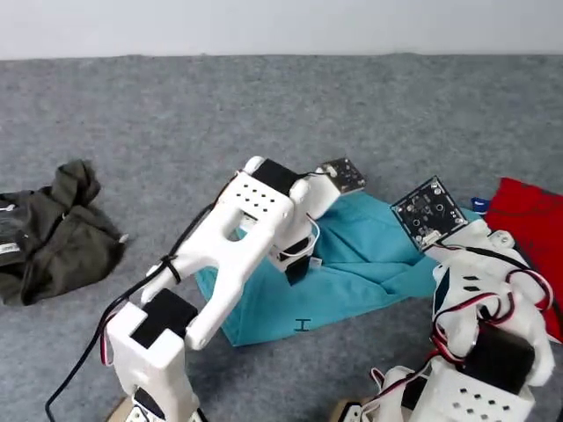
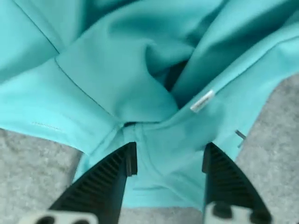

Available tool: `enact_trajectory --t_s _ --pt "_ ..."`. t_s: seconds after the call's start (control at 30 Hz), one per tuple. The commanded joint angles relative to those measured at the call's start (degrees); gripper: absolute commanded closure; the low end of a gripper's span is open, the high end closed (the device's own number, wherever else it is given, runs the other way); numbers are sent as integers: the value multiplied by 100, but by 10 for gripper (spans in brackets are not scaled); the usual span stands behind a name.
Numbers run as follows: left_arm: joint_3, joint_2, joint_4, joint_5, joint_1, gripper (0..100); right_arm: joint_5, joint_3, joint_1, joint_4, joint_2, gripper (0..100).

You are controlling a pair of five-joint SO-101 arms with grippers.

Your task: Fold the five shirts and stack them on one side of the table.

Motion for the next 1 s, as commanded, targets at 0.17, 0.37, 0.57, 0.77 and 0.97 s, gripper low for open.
enact_trajectory --t_s 0.17,0.37,0.57,0.77,0.97 --pt "-365 299 -167 -62 -308 765 44 -44 -40 22 -4 988" --pt "-646 949 -79 -62 -158 766 44 -35 -40 22 -4 988" --pt "-919 1398 -79 -62 -9 767 44 -35 -40 22 -4 988" --pt "-1569 1442 457 -44 18 791 44 -18 -40 13 -4 988" --pt "-2457 1442 1143 -62 18 949 44 114 -40 -31 -4 988"
